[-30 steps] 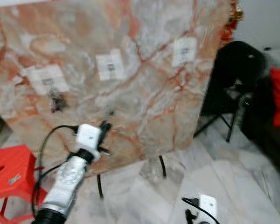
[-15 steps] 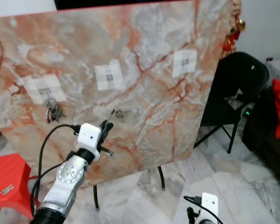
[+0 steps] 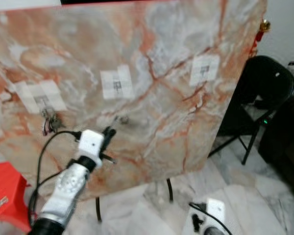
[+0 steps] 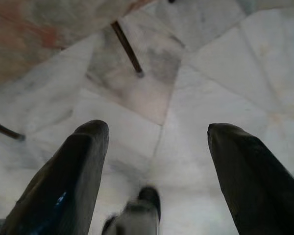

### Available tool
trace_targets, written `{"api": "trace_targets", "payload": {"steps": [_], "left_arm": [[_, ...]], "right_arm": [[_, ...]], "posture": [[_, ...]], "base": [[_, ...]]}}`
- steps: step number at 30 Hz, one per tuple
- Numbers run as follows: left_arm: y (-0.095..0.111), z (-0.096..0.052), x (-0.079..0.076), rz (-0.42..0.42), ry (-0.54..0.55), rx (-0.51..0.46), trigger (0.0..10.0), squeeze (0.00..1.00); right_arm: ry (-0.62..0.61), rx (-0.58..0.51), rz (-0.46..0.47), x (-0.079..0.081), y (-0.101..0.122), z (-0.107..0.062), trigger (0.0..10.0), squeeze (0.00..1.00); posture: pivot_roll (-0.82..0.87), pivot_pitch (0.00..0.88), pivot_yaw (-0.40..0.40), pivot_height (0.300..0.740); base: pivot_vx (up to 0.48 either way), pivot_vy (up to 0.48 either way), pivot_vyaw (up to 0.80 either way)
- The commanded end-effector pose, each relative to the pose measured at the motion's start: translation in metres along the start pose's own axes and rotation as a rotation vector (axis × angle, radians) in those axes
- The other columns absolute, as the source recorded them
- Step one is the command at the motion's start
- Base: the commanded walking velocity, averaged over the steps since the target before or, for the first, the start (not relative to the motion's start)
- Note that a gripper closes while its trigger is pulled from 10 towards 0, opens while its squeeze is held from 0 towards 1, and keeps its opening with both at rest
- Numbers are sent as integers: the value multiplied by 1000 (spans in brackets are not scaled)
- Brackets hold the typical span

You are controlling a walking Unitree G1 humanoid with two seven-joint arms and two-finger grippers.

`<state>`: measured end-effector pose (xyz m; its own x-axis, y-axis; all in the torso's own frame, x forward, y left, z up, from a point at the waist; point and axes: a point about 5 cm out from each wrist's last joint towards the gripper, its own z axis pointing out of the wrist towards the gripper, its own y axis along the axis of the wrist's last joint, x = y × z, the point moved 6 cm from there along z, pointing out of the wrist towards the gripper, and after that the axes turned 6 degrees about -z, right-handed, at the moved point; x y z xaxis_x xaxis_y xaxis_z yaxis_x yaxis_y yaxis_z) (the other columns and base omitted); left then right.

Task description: Hang keys on a hook

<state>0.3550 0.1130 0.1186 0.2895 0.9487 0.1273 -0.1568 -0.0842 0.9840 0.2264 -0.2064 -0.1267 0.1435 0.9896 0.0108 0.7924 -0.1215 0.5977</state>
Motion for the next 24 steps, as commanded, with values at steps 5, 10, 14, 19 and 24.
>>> {"api": "trace_targets", "payload": {"steps": [5,10,14,19,24], "left_arm": [[8,4,-14,-29,-42,-24,10000,0],[7,4,-14,-37,-45,-15,10000,0],[6,4,-14,-39,-45,-13,10000,0],[6,4,-14,-41,-48,-11,10000,0],[7,5,-15,-41,-52,-12,10000,0]], "right_arm": [[-25,6,4,-11,-3,-1,10000,0],[-27,5,3,-11,-3,-1,10000,0],[-28,4,10,-11,-3,-1,10000,0],[-31,8,26,-12,-4,-2,10000,0],[-27,10,13,-11,-4,-1,10000,0]], "posture": [[23,0,-26,732],[23,0,-26,732],[23,0,-26,732],[24,0,-25,732],[24,0,-25,732]], "base": [[0,0,0],[0,51,0],[0,332,0],[0,408,-320],[0,408,-788]]}}
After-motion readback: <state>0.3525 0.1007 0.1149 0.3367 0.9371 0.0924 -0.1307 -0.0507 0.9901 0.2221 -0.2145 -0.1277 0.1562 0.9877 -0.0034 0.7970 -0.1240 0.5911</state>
